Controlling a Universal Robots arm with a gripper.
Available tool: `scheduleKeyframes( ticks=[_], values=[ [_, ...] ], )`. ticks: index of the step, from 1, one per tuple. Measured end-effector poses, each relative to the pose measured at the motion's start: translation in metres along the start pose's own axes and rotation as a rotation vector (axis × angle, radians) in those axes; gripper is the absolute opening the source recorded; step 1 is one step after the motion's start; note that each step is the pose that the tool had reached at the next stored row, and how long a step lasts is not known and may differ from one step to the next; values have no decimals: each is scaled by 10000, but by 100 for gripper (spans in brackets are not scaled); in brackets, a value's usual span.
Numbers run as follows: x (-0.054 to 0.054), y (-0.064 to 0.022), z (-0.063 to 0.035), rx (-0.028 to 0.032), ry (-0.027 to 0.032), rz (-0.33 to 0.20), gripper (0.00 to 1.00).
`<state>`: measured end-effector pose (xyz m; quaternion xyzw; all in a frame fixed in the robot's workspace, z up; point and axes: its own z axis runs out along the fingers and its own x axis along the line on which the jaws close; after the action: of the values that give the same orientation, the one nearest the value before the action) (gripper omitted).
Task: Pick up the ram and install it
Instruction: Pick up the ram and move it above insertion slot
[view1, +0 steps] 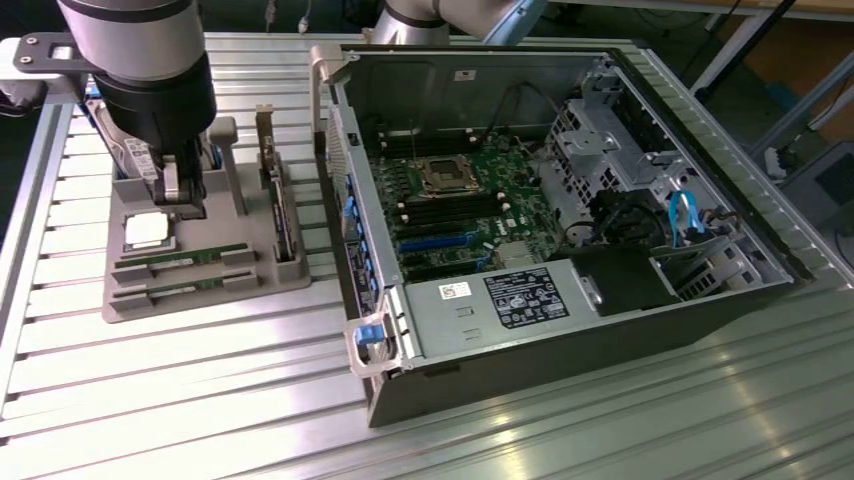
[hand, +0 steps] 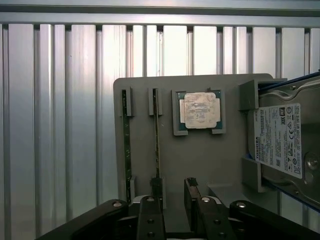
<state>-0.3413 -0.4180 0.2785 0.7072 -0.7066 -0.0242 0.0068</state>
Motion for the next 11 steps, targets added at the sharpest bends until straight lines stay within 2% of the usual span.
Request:
scheduleKeyframes(
  ticks=[4,11],
  values=[
    [8,1,2,4,-2,-1,31],
    [176,21,-3,1,-1,-1,31]
  ],
)
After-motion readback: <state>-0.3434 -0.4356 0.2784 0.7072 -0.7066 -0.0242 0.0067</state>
